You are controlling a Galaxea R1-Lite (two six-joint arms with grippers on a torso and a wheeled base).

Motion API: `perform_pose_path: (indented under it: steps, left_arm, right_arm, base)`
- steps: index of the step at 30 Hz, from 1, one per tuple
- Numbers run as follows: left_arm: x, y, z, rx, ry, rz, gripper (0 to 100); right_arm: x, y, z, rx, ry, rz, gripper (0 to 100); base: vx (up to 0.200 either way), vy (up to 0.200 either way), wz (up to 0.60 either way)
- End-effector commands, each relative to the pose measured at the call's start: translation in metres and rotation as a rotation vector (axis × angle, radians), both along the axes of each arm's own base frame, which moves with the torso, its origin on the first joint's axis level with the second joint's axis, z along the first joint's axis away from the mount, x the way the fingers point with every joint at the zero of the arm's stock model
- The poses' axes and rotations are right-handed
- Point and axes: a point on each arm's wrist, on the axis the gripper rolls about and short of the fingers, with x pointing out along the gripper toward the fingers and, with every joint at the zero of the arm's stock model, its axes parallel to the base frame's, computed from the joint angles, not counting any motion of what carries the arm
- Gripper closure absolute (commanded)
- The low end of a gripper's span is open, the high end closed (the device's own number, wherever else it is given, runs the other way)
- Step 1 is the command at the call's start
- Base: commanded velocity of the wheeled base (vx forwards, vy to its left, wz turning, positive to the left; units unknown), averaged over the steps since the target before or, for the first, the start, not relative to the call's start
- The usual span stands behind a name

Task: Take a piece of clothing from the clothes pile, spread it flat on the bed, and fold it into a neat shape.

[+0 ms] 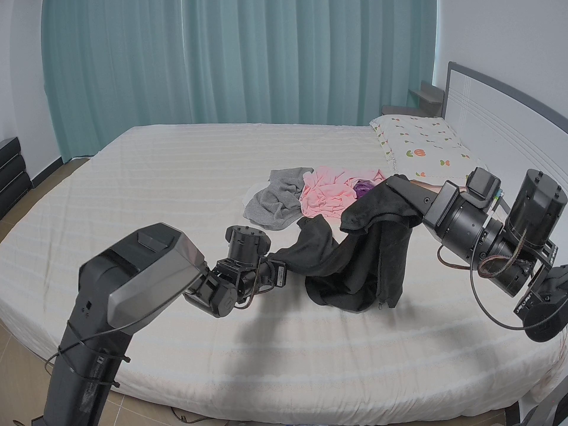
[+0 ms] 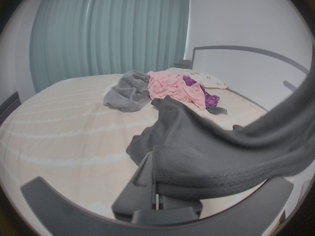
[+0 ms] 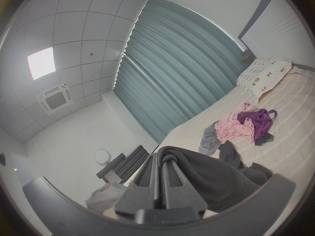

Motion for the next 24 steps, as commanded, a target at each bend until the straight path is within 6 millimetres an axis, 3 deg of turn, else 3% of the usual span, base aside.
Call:
perform_pose_path:
  steps: [1,5,7,9,14,18,21,23,24]
  left_arm:
    - [-0.024,0.031,0.074,-0.118,-0.023,0.085,100]
    - [-0.036,0.045,0.111,-0.191,-0.036,0.154,100]
    - [-0.045,0.059,0.139,-0.254,-0.043,0.218,100]
    - [-0.049,0.064,0.15,-0.267,-0.04,0.244,100]
    - [-0.073,0.087,0.217,-0.396,-0.101,0.362,100]
    - [-0.09,0.103,0.252,-0.449,-0.184,0.379,100]
    - [-0.103,0.114,0.263,-0.482,-0.202,0.398,100]
    - [-0.107,0.117,0.262,-0.5,-0.187,0.411,100]
    - [-0.11,0.116,0.254,-0.504,-0.154,0.417,100]
  right_arm:
    - [0.036,-0.004,-0.034,-0.059,0.096,-0.065,100]
    - [0.061,-0.005,-0.049,-0.102,0.092,-0.126,100]
    - [0.076,-0.009,-0.042,-0.096,0.029,-0.197,100]
    - [0.081,-0.011,-0.034,-0.084,0.004,-0.224,100]
    - [0.099,-0.027,0.038,0.014,-0.178,-0.324,100]
    - [0.101,-0.034,0.071,0.028,-0.205,-0.344,100]
    - [0.099,-0.034,0.07,0.012,-0.18,-0.331,100]
    - [0.1,-0.03,0.056,-0.007,-0.137,-0.326,100]
    - [0.1,-0.03,0.04,-0.033,-0.091,-0.317,100]
  base:
    - [0.0,0.0,0.0]
    - [0.0,0.0,0.0]
    - [0.0,0.0,0.0]
    - [0.0,0.0,0.0]
    - [0.0,0.0,0.0]
    - [0.0,0.0,0.0]
    - [0.0,0.0,0.0]
    - [0.0,0.0,0.0]
    - [0.0,0.0,0.0]
